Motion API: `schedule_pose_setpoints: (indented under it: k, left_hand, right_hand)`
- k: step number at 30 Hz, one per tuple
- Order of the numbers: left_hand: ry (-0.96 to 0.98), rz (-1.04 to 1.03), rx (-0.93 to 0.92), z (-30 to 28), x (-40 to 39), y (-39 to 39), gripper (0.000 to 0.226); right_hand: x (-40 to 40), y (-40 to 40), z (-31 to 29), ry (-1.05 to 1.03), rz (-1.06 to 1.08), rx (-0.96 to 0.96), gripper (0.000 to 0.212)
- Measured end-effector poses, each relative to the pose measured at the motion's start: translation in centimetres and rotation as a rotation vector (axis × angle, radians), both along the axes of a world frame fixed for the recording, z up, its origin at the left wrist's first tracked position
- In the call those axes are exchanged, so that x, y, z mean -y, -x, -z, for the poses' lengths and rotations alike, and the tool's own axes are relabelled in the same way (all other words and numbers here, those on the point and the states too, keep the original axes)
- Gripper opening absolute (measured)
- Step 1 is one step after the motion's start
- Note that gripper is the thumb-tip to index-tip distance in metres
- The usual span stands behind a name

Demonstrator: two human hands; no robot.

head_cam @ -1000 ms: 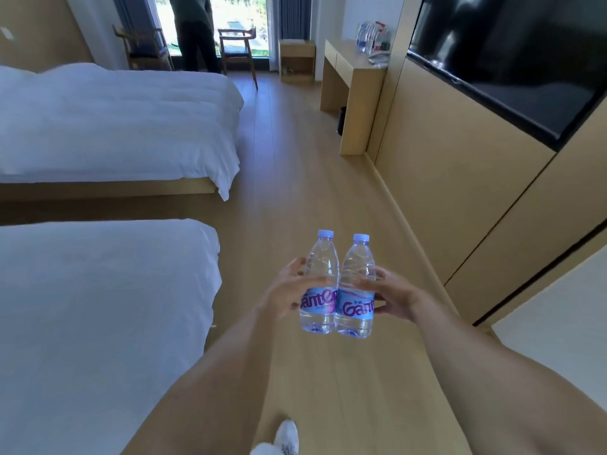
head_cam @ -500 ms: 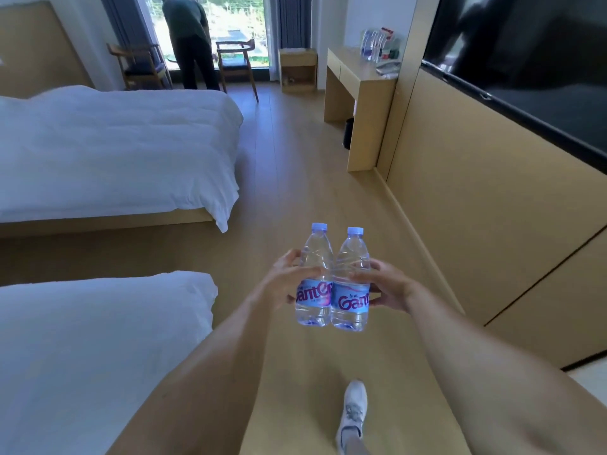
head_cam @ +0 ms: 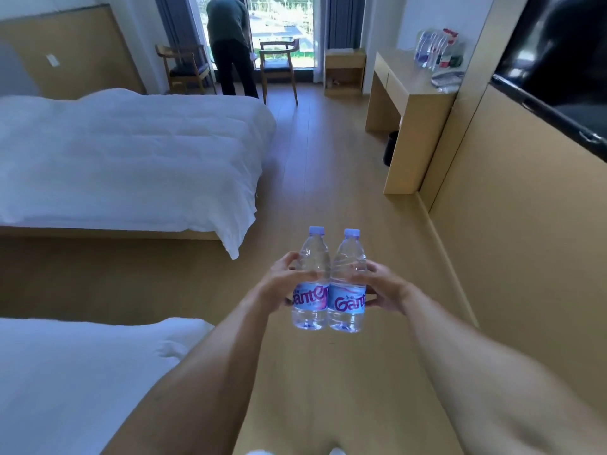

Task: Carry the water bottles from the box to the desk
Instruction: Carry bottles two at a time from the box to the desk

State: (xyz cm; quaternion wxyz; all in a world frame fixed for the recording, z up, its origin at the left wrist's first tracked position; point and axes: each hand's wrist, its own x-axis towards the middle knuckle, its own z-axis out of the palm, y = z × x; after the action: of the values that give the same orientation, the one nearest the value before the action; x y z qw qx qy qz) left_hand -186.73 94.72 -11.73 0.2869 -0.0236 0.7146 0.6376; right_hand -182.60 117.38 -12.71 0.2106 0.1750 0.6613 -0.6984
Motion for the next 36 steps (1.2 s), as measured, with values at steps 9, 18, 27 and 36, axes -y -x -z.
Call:
schedule_pose_setpoints:
  k: [9, 18, 27, 36]
  left_hand:
    - [-0.01, -0.035, -0.009, 0.4, -4.4, 14.0, 0.051]
    - [-0.041, 0.026, -0.028, 2.1, -7.9, 33.5, 0.048]
    - [-0.081, 0.096, -0.042, 0.1, -10.7, 54.4, 0.045]
    - [-0.052, 0.136, -0.052, 1.1, -15.5, 69.3, 0.053]
  right_hand:
    - [-4.8, 14.9, -0.2, -0.002, -0.028, 0.006, 0.052]
    - [-7.9, 32.6, 0.6, -0.053, 0.025, 0.017, 0.055]
    - [-10.5, 52.0, -1.5, -0.063, 0.116, 0.014, 0.052]
    - [-15.3, 66.1, -0.5, -0.054, 0.133, 0.006, 0.053]
